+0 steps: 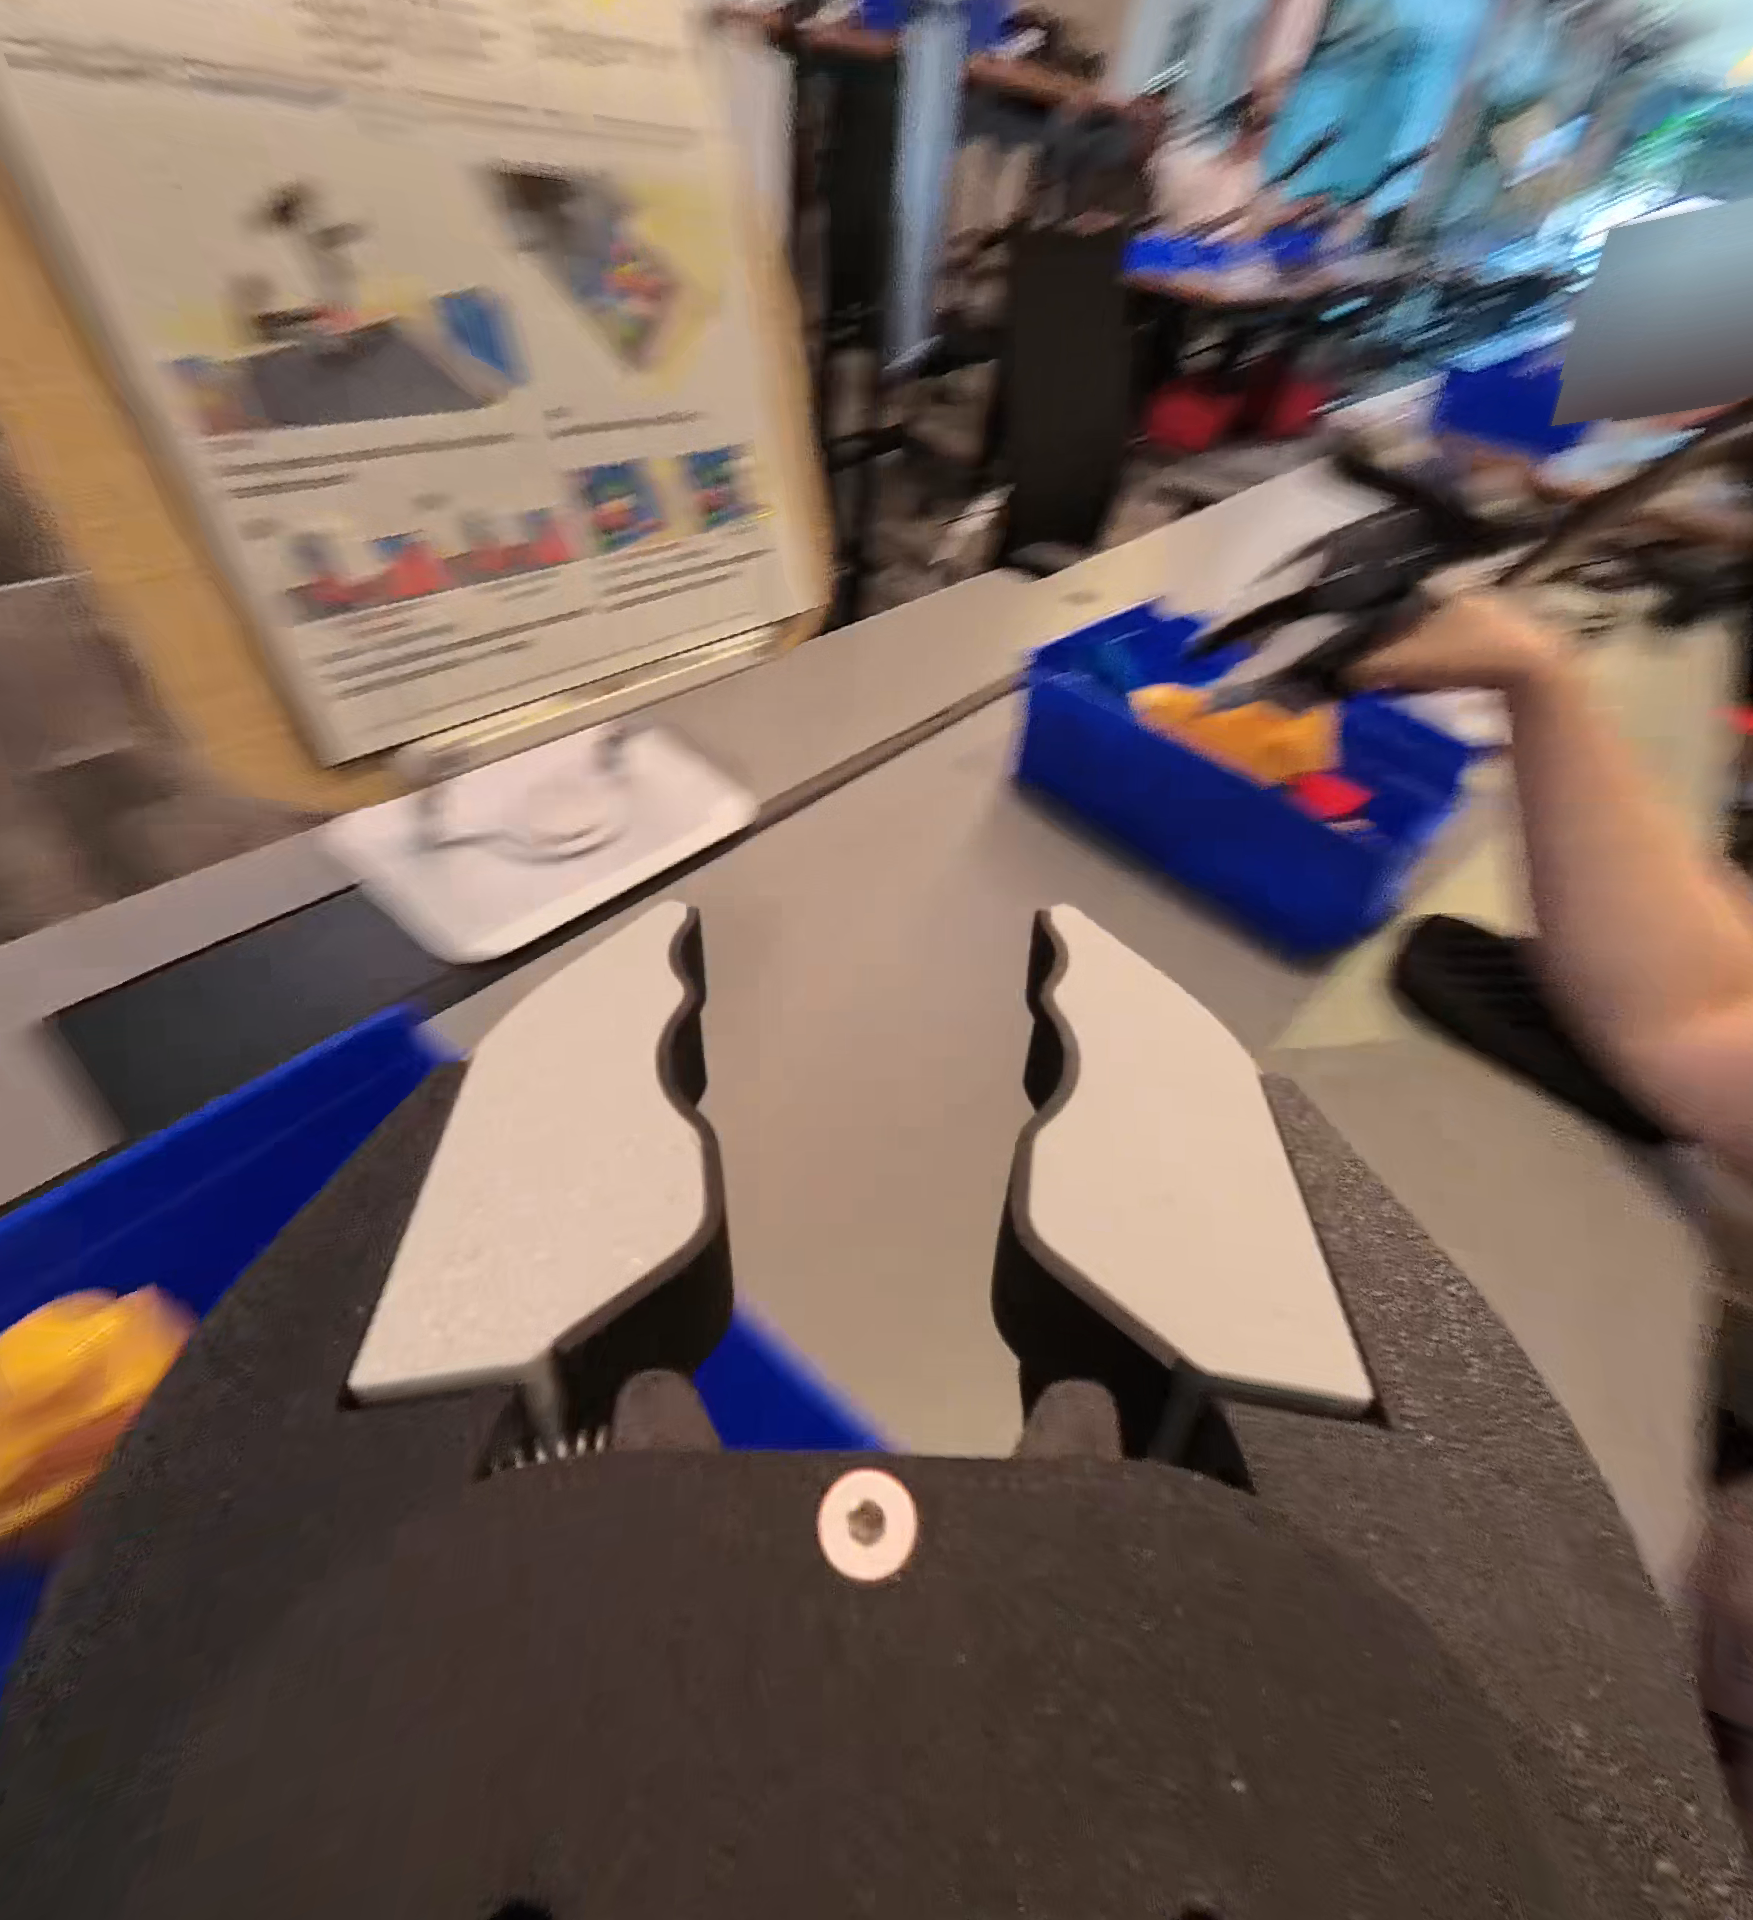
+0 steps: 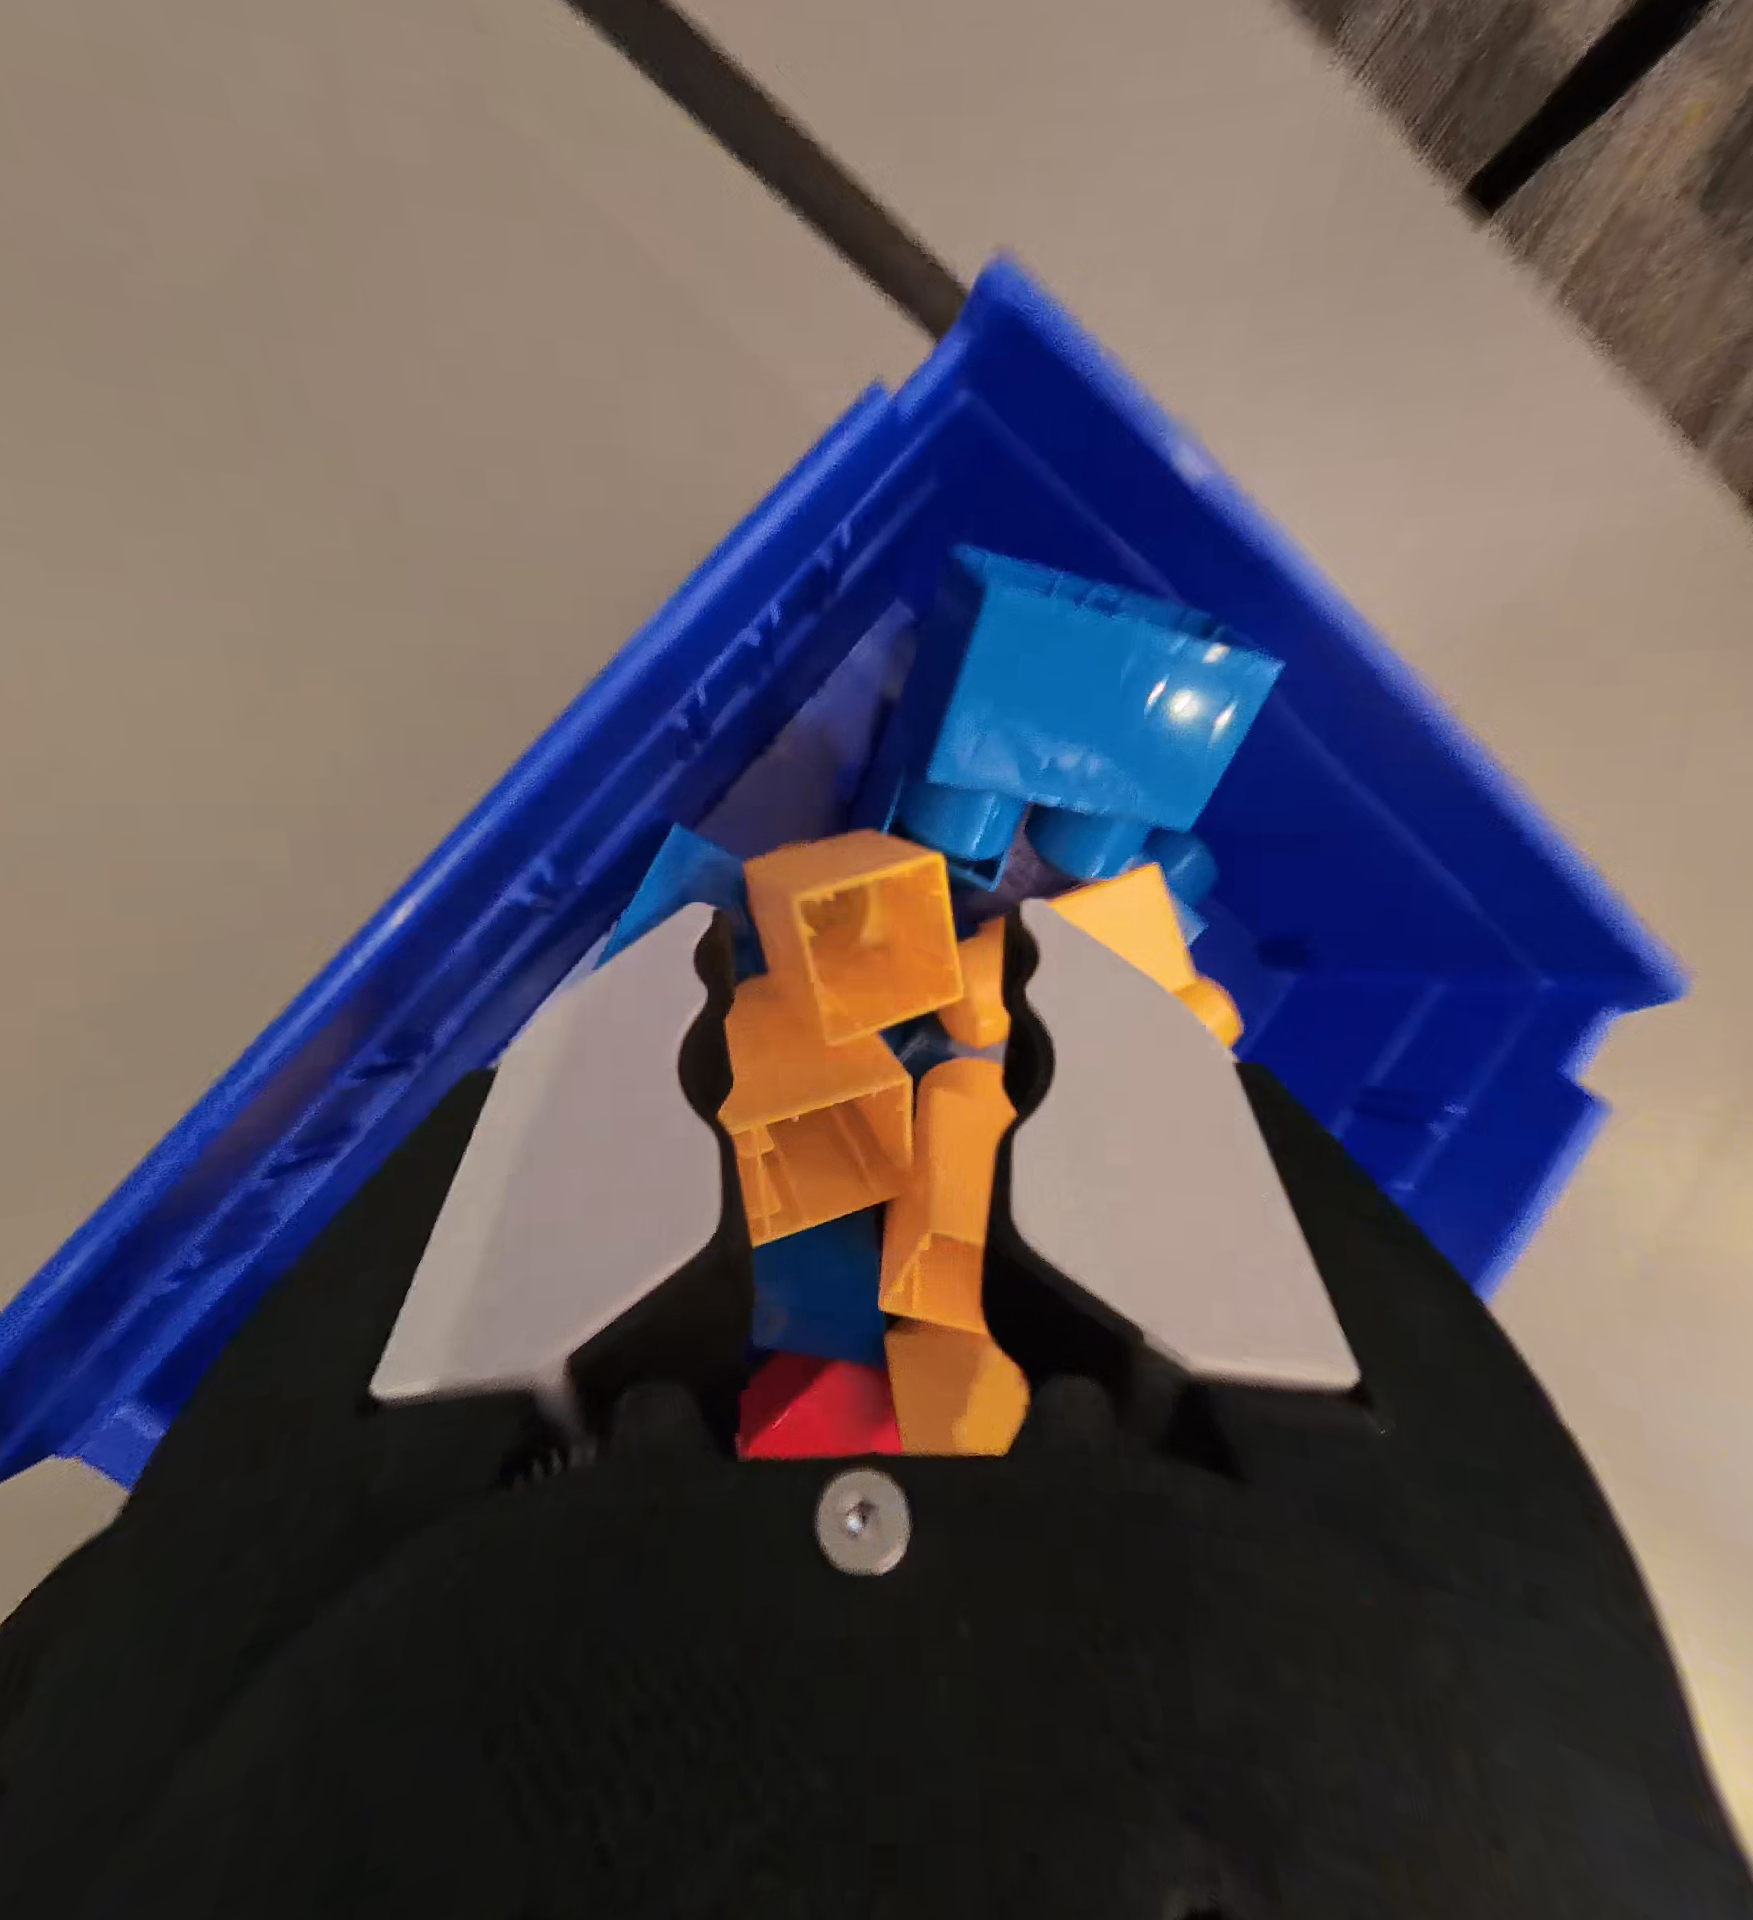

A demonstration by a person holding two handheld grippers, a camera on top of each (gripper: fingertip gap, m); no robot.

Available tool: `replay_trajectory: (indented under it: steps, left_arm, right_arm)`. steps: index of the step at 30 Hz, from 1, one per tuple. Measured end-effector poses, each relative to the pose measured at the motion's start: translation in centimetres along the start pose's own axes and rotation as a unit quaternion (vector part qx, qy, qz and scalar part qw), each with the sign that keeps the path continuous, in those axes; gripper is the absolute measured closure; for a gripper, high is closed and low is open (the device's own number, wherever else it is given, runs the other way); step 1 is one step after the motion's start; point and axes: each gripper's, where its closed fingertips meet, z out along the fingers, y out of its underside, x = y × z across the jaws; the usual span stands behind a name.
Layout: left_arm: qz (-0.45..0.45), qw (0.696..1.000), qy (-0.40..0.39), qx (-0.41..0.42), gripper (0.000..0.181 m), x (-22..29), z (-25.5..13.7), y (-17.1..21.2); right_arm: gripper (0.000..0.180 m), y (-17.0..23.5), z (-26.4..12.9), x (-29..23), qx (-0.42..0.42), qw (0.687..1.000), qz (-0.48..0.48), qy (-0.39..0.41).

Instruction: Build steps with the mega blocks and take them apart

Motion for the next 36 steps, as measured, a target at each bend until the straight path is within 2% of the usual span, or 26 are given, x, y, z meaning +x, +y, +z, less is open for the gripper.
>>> replay_trajectory:
  steps: [3,5,8,10,14,19,22,27,30,33,36]
  left_arm:
    - [-0.008,0.989,-0.136,-0.051,0.119,-7.0,-1.7,2.7]
    - [-0.033,0.981,-0.182,-0.062,0.12,-10.8,-1.8,4.7]
    - [-0.067,0.964,-0.238,-0.099,0.123,-16.0,-0.6,8.8]
    - [-0.051,0.95,-0.283,-0.118,0.127,-18.7,0.0,11.0]
    - [-0.016,0.923,-0.339,-0.183,0.129,-21.5,0.4,14.4]
    - [0.013,0.885,-0.389,-0.255,0.127,-23.6,0.3,16.8]
    - [0.032,0.881,-0.388,-0.268,0.14,-23.9,0.9,17.2]
    - [0.017,0.896,-0.358,-0.263,0.142,-22.9,0.8,16.4]
    - [0.005,0.922,-0.329,-0.204,0.142,-20.5,0.0,12.5]
    - [0.006,0.96,-0.261,-0.102,0.142,-14.9,0.1,6.1]
    - [-0.022,0.995,-0.096,0.013,0.142,-5.4,2.2,0.6]
  right_arm:
    - [0.127,-2.7,-2.4,0.0,0.072,0.997,-0.001,0.018]
    - [0.128,-3.7,-3.5,-0.4,0.102,0.995,-0.003,0.017]
    - [0.128,-3.9,-3.9,-0.5,0.102,0.994,-0.013,0.029]
    - [0.128,-3.7,-3.7,-0.6,0.089,0.995,-0.023,0.036]
    - [0.128,-3.7,-3.0,-1.1,0.072,0.996,-0.04,0.037]
    - [0.128,-3.9,-2.3,-1.9,0.059,0.996,-0.063,0.034]
    - [0.128,-4.0,-1.8,-2.4,0.05,0.996,-0.073,0.031]
    - [0.128,-4.4,-1.3,-3.3,0.038,0.994,-0.094,0.034]
    - [0.128,-6.2,-1.6,-5.1,0.061,0.99,-0.121,0.04]
    - [0.128,-10.8,-2.8,-8.9,0.146,0.971,-0.177,0.061]
    - [0.122,-16.0,-4.9,-16.9,0.293,0.92,-0.255,0.048]
